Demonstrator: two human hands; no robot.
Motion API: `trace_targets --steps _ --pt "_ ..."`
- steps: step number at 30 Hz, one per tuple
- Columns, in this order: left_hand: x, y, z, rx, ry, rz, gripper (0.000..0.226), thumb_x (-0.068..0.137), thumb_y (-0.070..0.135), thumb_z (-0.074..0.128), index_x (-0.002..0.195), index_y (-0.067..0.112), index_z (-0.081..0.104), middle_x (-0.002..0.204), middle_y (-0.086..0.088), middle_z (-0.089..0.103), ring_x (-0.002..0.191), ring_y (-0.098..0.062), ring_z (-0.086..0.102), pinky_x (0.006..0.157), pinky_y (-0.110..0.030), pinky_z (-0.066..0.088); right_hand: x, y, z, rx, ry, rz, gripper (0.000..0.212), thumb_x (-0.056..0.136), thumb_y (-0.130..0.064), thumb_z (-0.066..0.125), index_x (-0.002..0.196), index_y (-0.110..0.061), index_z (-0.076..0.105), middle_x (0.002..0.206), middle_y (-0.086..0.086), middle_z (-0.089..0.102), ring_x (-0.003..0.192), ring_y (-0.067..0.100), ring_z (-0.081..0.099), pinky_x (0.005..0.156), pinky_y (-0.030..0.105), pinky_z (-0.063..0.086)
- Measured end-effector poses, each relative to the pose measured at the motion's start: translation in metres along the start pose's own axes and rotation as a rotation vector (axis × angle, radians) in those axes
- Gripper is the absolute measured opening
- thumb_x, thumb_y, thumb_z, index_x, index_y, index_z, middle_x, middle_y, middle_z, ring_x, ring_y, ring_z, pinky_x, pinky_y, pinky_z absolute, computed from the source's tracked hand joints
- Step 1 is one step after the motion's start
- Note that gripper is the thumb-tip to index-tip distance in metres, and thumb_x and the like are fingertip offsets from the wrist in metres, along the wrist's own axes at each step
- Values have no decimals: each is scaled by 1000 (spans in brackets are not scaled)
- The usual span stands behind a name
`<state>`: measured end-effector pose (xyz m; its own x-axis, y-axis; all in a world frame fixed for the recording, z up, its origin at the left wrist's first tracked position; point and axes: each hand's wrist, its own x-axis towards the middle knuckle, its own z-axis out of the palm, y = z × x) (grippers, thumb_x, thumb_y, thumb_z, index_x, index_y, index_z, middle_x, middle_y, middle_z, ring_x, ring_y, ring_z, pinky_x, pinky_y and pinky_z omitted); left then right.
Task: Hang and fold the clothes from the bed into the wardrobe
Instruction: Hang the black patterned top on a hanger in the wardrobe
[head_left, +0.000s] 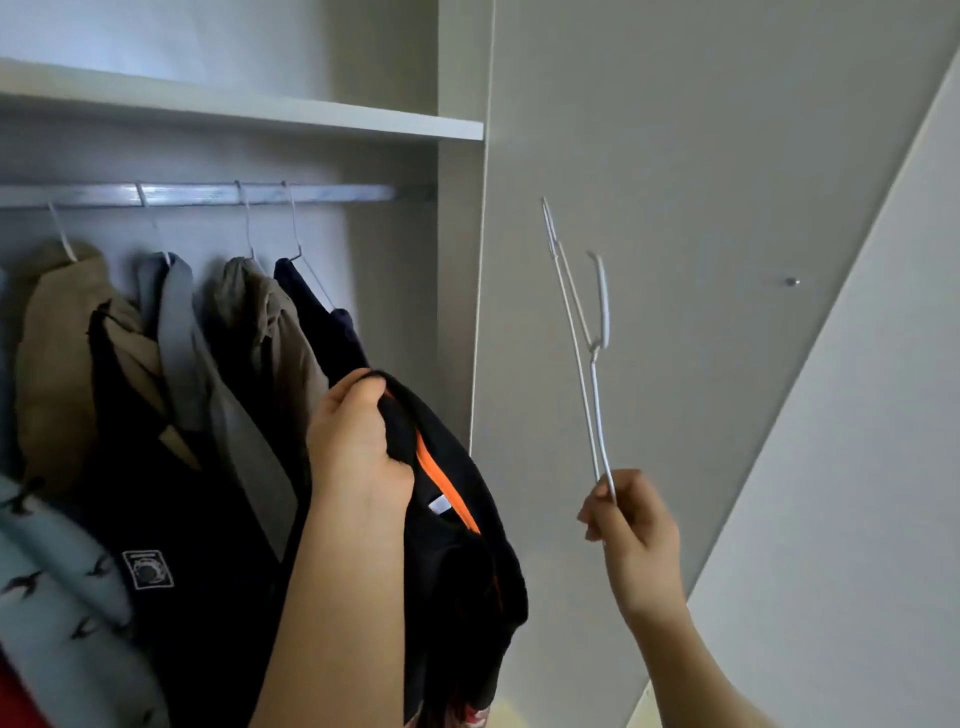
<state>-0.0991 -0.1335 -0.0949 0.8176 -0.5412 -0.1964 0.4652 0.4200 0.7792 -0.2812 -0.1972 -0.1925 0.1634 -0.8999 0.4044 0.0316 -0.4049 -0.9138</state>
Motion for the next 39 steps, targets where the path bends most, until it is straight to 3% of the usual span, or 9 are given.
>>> trace_targets --steps 3,6,9,12,17,22,30,36,39 --pt "-37 -32 9 22 14 -105 12 88 9 54 80 16 61 75 -2 58 66 -12 56 58 -22 46 -21 -8 -40 -33 52 -6 21 72 -16 45 63 -34 50 56 -4 55 51 7 45 49 21 39" --pt "-72 -58 16 5 30 -168 13 88 10 54 77 16 56 70 2 53 61 -8 53 50 -19 43 -41 -21 -84 -44 117 -26 17 70 -15 50 65 -30 48 55 6 46 52 15 42 50 26 37" --pt "-109 -83 24 31 30 -196 21 87 9 54 68 18 51 63 3 49 56 -7 50 47 -18 41 -54 -32 -126 -3 142 68 28 74 -8 55 70 -35 49 47 -6 40 46 8 39 47 15 35" --pt "-149 -108 30 111 -12 -217 21 85 9 57 66 17 52 59 1 50 53 -11 50 50 -22 42 -75 -38 -164 -27 95 141 30 84 -2 57 74 -29 51 46 -7 31 49 11 31 49 20 31" --pt "-191 -145 30 229 -64 -279 10 88 10 56 82 16 60 75 -4 59 66 -18 56 63 -30 48 -116 -45 -227 -65 191 173 17 93 -24 52 79 -30 61 45 -7 32 44 9 28 41 14 26" --pt "-216 -166 55 437 -153 -327 19 91 6 49 73 12 51 74 -7 47 67 -20 43 61 -29 37 -129 -56 -262 -44 233 182 27 94 -18 50 71 -23 62 41 -11 30 39 6 25 39 13 24" --pt "-214 -149 90 596 -154 -383 20 92 11 45 72 9 48 92 -9 51 92 -22 46 86 -32 40 -140 -70 -288 49 268 169 26 95 -14 49 73 -15 61 40 -10 26 37 7 21 36 14 21" --pt "-205 -132 76 717 -69 -414 37 92 18 48 128 9 52 136 -6 47 125 -26 45 107 -37 34 -138 -82 -298 97 178 214 26 95 -10 47 72 -11 59 39 -7 26 34 10 21 37 17 20" --pt "-206 -126 72 688 -55 -369 17 90 18 43 79 16 56 92 -1 54 83 -19 53 76 -26 42 -139 -83 -288 57 101 291 25 94 -9 46 72 -10 58 39 -6 25 35 10 20 38 18 18"
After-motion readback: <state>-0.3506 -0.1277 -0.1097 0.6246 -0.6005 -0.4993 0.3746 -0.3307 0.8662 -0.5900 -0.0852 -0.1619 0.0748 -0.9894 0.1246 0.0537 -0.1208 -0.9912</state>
